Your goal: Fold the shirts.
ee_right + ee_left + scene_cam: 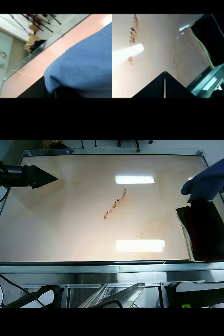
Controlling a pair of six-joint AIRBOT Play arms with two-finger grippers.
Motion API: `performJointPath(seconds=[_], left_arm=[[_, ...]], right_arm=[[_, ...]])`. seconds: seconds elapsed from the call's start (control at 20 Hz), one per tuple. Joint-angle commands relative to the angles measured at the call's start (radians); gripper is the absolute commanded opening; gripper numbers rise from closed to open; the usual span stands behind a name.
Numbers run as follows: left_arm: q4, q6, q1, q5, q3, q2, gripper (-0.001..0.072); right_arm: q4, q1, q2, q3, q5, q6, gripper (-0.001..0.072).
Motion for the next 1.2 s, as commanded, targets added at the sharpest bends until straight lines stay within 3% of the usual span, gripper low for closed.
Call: performJointPath(seconds=[0.0,0.2,0.4,0.6,0.75,0.9,0.95,1.0,1.05,1.1,1.15], left_arm=[[0.000,0.006,0.001,0.000,0.000,-0.001,0.0017],[0.000,0.006,0.001,-0.010,0.000,-0.001,0.0017],[0.000,0.006,0.001,-0.019,-0.001,-0.001,0.0017],[0.001,0.008,0.001,-0.059,-0.001,-0.001,0.0017],[0.001,0.021,0.001,-0.060,-0.001,-0.001,0.0017],[0.001,0.034,0.001,-0.059,-0.001,-0.002,0.0017],[0.000,0.041,0.001,-0.060,-0.001,-0.004,0.0017],[0.003,0.051,0.001,-0.059,-0.001,-0.004,0.0018],[0.005,0.051,0.001,-0.059,-0.002,-0.004,0.0017],[0.005,0.051,0.001,-0.057,-0.002,-0.004,0.0017],[0.005,0.052,0.001,-0.053,-0.001,-0.004,0.0018]], right_arm=[[-0.139,-0.089,0.031,0.000,0.195,0.217,0.0022],[-0.507,-0.148,0.109,0.000,0.401,0.443,0.0022],[-0.753,-0.179,0.127,-0.001,0.660,0.501,0.0022],[-0.874,-0.180,0.160,-0.084,0.657,0.530,0.0023],[-0.901,-0.180,0.188,-0.244,0.657,0.529,0.0023],[-1.021,-0.180,0.216,-0.441,0.649,0.513,0.0024],[-1.055,-0.180,0.216,-0.500,0.637,0.490,0.0060],[-1.075,-0.180,0.216,-0.551,0.621,0.482,0.0284],[-1.086,-0.180,0.214,-0.595,0.618,0.455,0.0639],[-1.101,-0.180,0.208,-0.616,0.623,0.400,0.0703],[-1.122,-0.180,0.198,-0.613,0.656,0.387,0.0703]])
